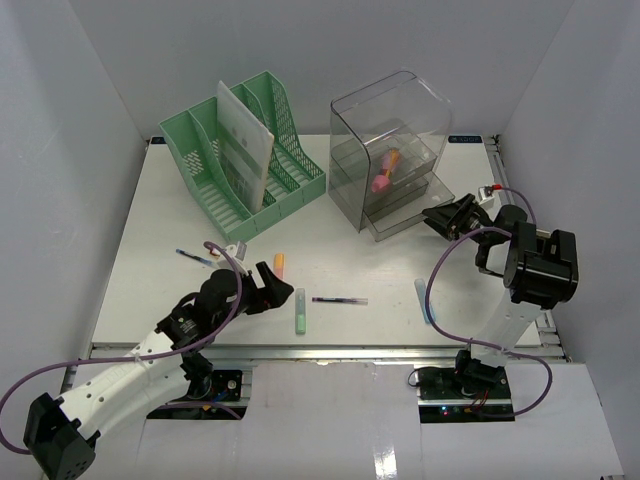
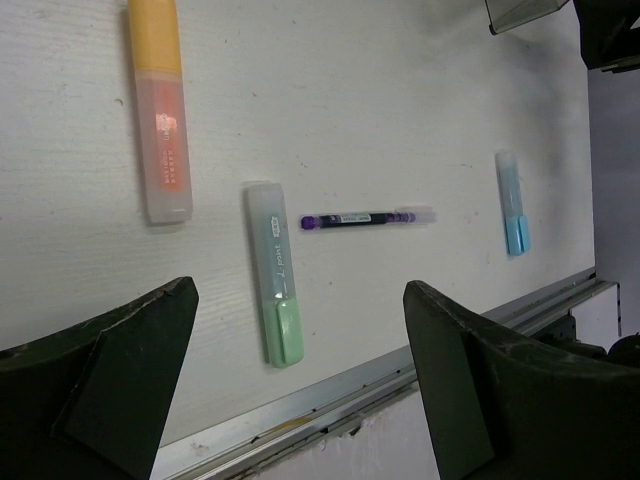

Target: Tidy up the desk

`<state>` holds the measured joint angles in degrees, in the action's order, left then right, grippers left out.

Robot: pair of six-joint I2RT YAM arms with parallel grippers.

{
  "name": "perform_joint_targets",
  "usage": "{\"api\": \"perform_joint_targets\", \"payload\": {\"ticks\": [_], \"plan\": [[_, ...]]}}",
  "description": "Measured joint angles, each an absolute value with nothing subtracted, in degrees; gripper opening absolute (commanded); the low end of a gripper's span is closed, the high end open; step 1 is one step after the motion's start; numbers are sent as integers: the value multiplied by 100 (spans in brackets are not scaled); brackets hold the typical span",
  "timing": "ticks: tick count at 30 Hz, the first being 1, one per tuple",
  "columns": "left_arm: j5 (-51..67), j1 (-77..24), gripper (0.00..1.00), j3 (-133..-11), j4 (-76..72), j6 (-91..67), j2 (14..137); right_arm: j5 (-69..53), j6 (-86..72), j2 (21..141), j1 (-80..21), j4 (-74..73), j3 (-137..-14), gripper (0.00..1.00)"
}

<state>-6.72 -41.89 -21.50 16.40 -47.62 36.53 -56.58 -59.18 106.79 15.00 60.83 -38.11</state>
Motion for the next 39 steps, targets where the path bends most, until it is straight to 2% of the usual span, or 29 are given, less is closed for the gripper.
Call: {"api": "perform_joint_targets", "payload": {"ticks": [6,12,17,22,27,39], "plan": [[-686,-4189,98,-2174,1789,-4698,3653,-6018,-4996,10242,1604,5124,-3885,69],[-735,-4189,98,-2299,1968,-4674,3908,-5838,-2020,9342,1570,1678,-4916,75],[-755,-4173,97,-2373,2076,-4638,4248,-4776,631,8581,1109,-952,-5579,81],[-753,-4171,97,-2421,2135,-4606,4263,-3403,2291,8060,-132,-2577,-5376,85],[-753,-4169,97,-2421,2249,-4617,3852,-2261,2925,7855,-1037,-3571,-5073,88],[-753,-4169,97,-2316,2344,-4657,3397,-906,3149,7918,-1511,-4288,-4884,85]]}}
